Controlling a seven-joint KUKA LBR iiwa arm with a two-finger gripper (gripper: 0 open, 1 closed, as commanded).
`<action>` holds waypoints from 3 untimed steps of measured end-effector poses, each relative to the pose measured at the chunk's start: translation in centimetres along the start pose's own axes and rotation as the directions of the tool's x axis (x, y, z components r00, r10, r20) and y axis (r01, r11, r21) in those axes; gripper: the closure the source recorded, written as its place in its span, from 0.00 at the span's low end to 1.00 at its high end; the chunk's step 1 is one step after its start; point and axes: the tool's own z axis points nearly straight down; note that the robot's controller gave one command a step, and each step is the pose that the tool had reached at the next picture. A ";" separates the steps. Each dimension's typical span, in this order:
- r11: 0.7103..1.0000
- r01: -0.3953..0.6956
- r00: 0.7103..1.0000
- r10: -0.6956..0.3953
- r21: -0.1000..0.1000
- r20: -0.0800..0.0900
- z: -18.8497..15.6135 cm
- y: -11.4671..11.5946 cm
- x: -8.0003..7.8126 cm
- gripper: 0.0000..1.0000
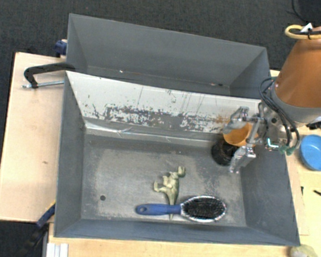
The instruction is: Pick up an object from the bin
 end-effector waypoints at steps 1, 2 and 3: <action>0.998 -0.061 0.998 0.061 -0.001 0.010 17.2 -3.9 0.5 0.00; 0.974 0.229 0.973 -0.229 0.004 0.016 12.1 3.0 6.1 0.00; 0.766 0.641 0.765 -0.642 0.037 0.039 15.8 15.3 3.9 0.00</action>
Offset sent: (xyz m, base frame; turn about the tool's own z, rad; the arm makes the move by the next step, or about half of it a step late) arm -0.0080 -0.0393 -0.1721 0.0596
